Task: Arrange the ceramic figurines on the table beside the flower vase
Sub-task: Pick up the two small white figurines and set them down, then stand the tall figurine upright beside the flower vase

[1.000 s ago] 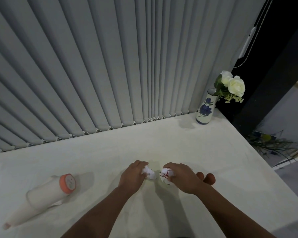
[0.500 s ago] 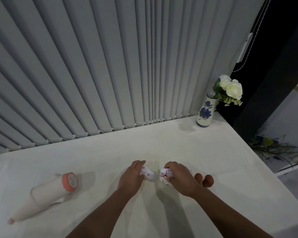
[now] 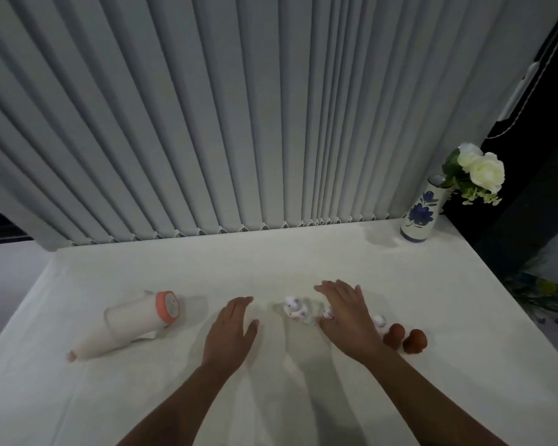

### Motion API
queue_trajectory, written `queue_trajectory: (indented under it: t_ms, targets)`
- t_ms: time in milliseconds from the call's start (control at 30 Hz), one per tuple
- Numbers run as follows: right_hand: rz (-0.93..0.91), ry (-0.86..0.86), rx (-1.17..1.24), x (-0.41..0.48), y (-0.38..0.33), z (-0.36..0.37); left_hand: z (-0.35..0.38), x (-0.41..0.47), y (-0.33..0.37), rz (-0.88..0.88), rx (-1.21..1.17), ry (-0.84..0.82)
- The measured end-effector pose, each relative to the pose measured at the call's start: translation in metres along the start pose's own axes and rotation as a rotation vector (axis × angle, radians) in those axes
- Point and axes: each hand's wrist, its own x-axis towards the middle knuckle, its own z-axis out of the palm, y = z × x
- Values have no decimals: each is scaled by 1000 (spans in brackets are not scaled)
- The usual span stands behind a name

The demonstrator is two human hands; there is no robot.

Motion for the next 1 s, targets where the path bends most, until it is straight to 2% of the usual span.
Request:
queue_trajectory:
  t_ms: [100,367,633,733,833,1000]
  targets:
    - [-33,34,41,-2,-18,8,-10,-13,-10,-36,17,76]
    - [-97,-29,101,1,-71,53,-53,-43,-50,-170,42,180]
    - [-337,-5,77,14,-198,129,-138,-91,-152,-388,111,195]
    - [-363,-36,39,14,-241,160,-166,-103,-185,-450,111,218]
    - [-371,-54,-13,15,-275,184,-183,-106,-213,-461,94,174]
    - [-329,-42,-71,2,-302,219,-184,-116,-240,-386,47,51]
